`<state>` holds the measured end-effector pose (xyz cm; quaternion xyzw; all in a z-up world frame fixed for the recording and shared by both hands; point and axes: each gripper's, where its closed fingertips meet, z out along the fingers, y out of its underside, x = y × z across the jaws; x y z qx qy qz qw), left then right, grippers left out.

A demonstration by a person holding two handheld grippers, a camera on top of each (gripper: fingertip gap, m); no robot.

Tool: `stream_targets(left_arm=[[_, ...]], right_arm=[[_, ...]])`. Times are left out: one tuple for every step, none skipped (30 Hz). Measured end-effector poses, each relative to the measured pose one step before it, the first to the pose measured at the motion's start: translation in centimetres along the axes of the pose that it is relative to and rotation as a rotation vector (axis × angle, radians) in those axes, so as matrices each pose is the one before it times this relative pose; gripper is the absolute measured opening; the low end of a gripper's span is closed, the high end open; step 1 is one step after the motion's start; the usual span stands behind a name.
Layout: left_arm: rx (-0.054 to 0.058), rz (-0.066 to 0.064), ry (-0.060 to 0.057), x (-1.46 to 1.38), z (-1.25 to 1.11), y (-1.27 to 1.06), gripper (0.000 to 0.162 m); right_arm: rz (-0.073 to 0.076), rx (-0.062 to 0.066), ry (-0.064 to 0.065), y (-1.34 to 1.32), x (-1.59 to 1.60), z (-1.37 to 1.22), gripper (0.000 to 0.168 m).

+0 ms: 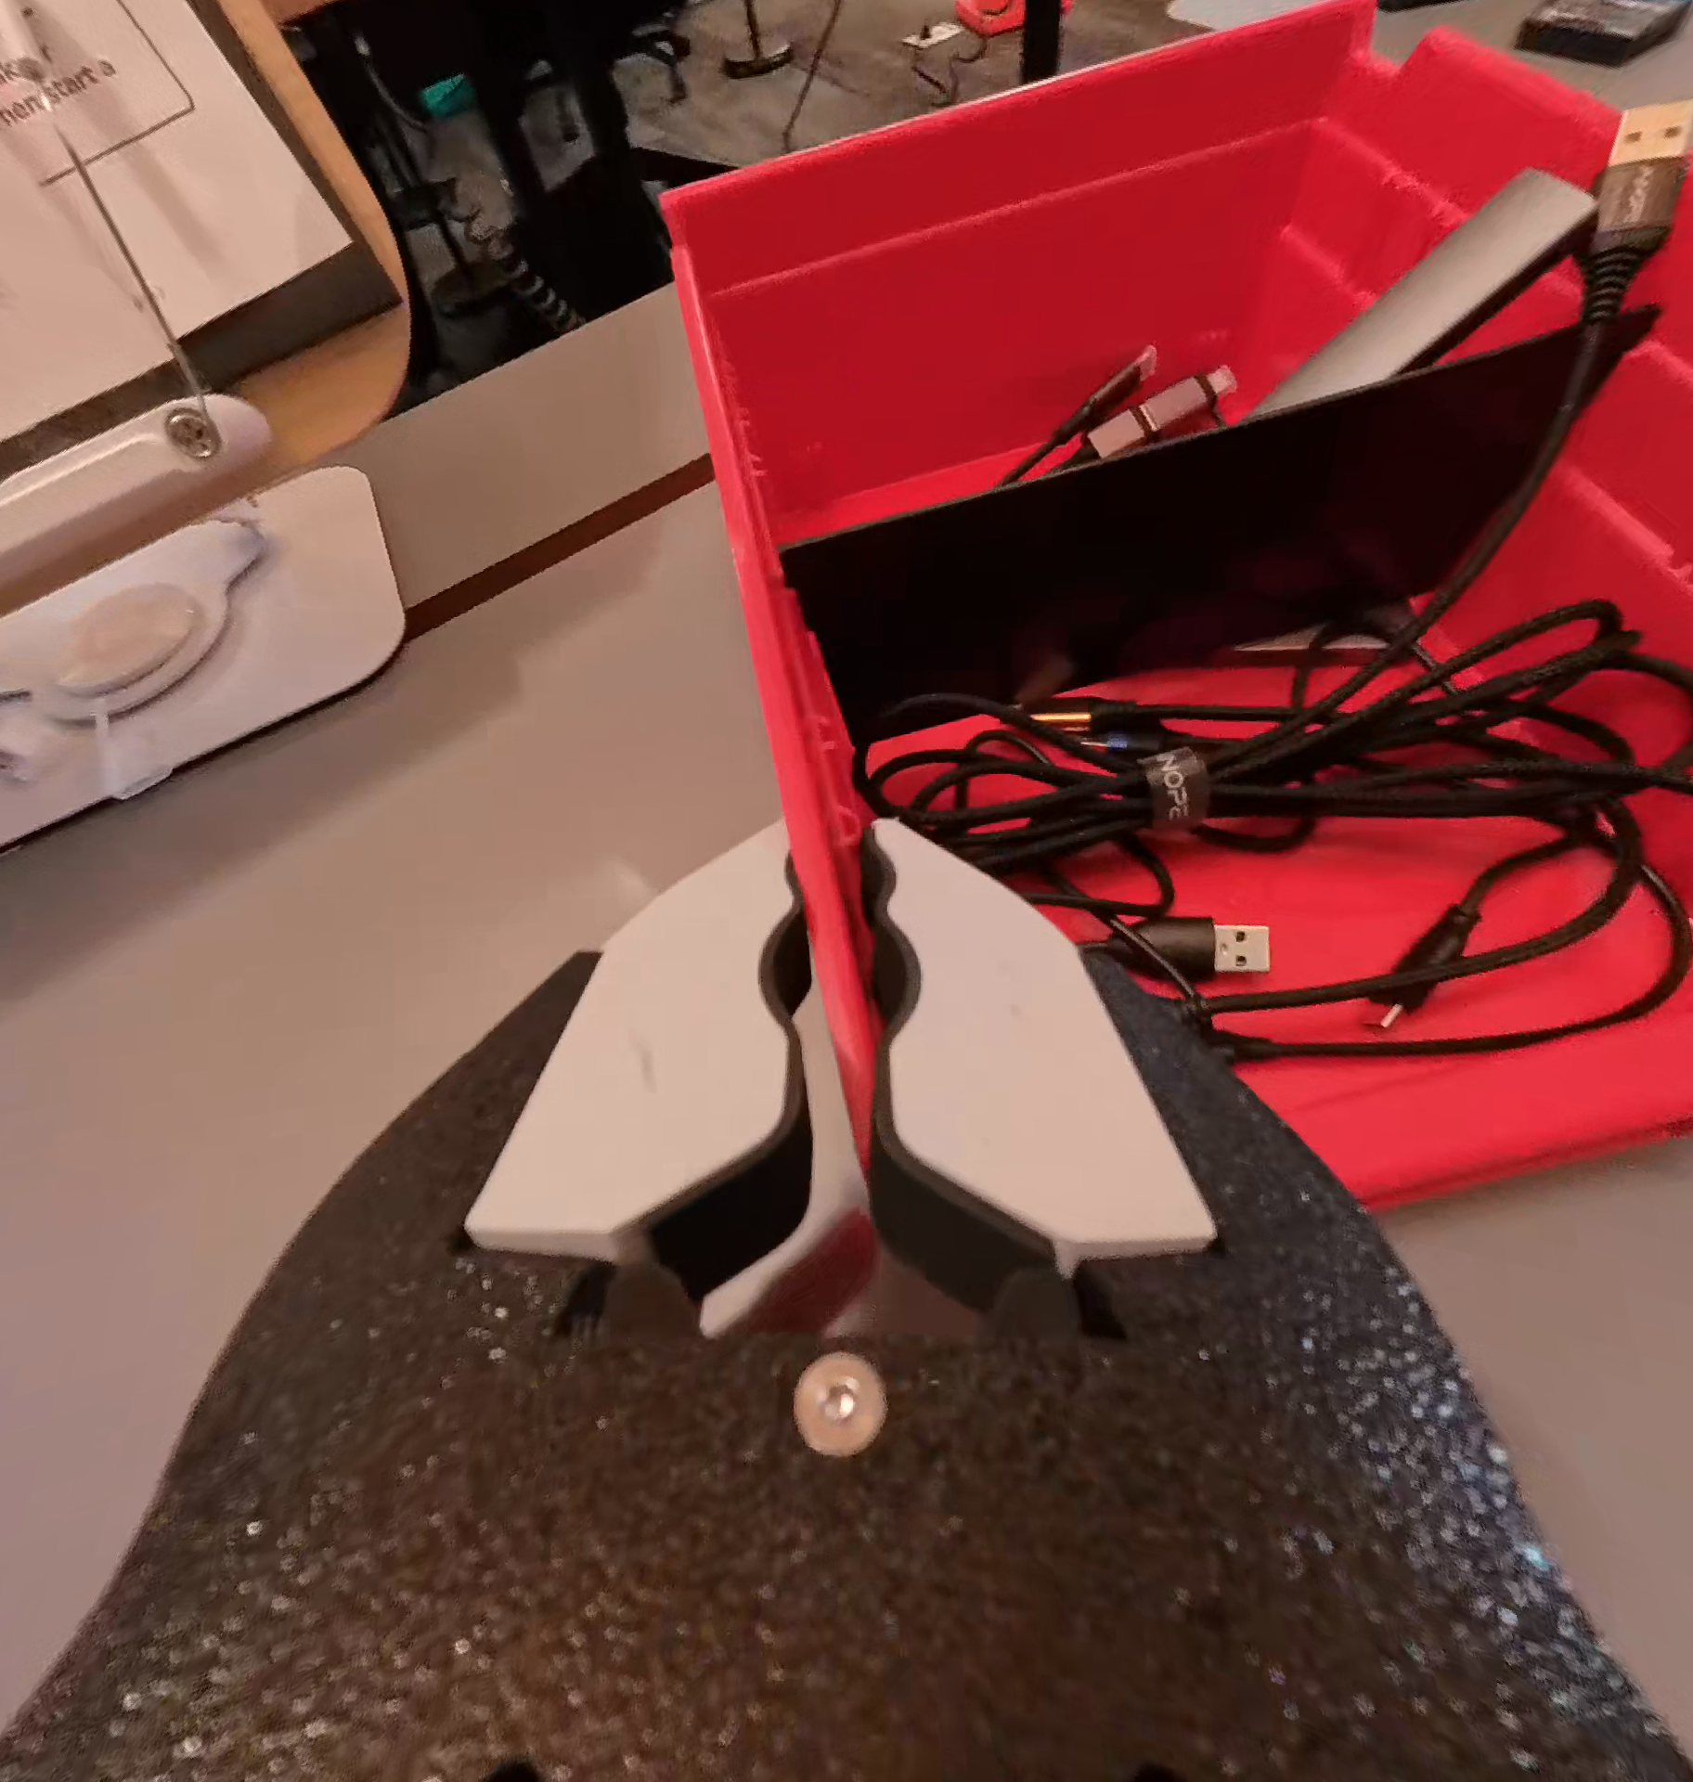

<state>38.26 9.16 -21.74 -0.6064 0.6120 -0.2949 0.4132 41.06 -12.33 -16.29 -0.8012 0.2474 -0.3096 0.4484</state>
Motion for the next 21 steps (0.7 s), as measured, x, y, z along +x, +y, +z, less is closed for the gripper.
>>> stream_targets(left_arm=[[-0.0042, 0.0080, 0.0132, -0.263, -0.867, 0.555, 0.007], [-0.0044, 0.0042, 0.0167, -0.233, -1.071, 0.652, 0.007], [-0.0053, 0.0071, 0.0195, -0.264, -1.243, 0.787, 0.007], [-0.0081, 0.0163, 0.0210, -0.280, -1.454, 0.931, 0.007], [-0.0085, 0.0141, 0.0259, -0.268, -1.629, 1.064, 0.007], [-0.0046, 0.0099, 0.0301, -0.210, -1.806, 1.172, 0.007], [-0.0014, 0.0173, 0.0291, -0.194, -1.928, 1.264, 0.007], [-0.0017, 0.0206, 0.0264, -0.161, -2.074, 1.362, 0.007], [-0.0041, 0.0146, 0.0233, -0.121, -2.205, 1.469, 0.007], [-0.0070, 0.0113, 0.0195, -0.085, -2.319, 1.546, 0.006], [-0.0082, 0.0104, 0.0164, -0.029, -2.369, 1.607, 0.006], [-0.0077, 0.0044, 0.0119, -0.033, -2.384, 1.648, 0.006], [-0.0072, 0.0009, 0.0104, -0.037, -2.391, 1.682, 0.006], [-0.0081, -0.0005, 0.0095, -0.062, -2.346, 1.700, 0.006], [-0.0092, -0.0069, 0.0041, -0.168, -2.302, 1.706, 0.006], [-0.0101, -0.0151, 0.0001, -0.244, -2.223, 1.693, 0.006], [-0.0090, -0.0184, -0.0032, -0.347, -2.105, 1.655, 0.006], [-0.0058, -0.0227, -0.0103, -0.503, -1.972, 1.583, 0.006], [-0.0049, -0.0328, -0.0146, -0.647, -1.827, 1.495, 0.006], [-0.0064, -0.0372, -0.0157, -0.741, -1.699, 1.368, 0.006], [-0.0080, -0.0343, -0.0226, -0.872, -1.563, 1.279, 0.005]], right_arm=[[0.0017, 0.0181, -0.0056, -0.390, 0.033, -0.374, 0.086], [0.0058, 0.0180, -0.0046, -0.451, 0.047, -0.411, 0.085], [0.0077, 0.0198, -0.0035, -0.539, 0.042, -0.456, 0.085], [0.0050, 0.0228, -0.0070, -0.611, -0.063, -0.461, 0.085], [0.0025, 0.0236, -0.0090, -0.655, -0.166, -0.462, 0.086], [0.0008, 0.0254, -0.0083, -0.682, -0.243, -0.419, 0.089], [-0.0035, 0.0267, -0.0127, -0.712, -0.401, -0.373, 0.093], [-0.0057, 0.0200, -0.0214, -0.604, -0.641, -0.280, 0.094], [-0.0035, 0.0114, -0.0283, -0.516, -0.857, -0.183, 0.094], [0.0009, 0.0058, -0.0326, -0.458, -1.044, -0.066, 0.096], [0.0071, 0.0066, -0.0375, -0.486, -1.246, 0.055, 0.099], [0.0127, 0.0128, -0.0441, -0.577, -1.484, 0.154, 0.100], [0.0155, 0.0191, -0.0505, -0.641, -1.737, 0.290, 0.100], [0.0171, 0.0191, -0.0516, -0.582, -1.873, 0.474, 0.100], [0.0230, 0.0151, -0.0501, -0.483, -2.000, 0.685, 0.100], [0.0286, 0.0127, -0.0491, -0.406, -2.137, 0.922, 0.100], [0.0243, 0.0079, -0.0575, -0.259, -2.373, 1.152, 0.100], [0.0140, -0.0042, -0.0656, -0.067, -2.525, 1.420, 0.099], [0.0050, -0.0217, -0.0642, 0.097, -2.464, 1.660, 0.098], [0.0048, -0.0158, -0.0470, -0.057, -2.083, 1.947, 0.098], [0.0169, 0.0105, -0.0187, -0.413, -1.537, 2.244, 0.097]])
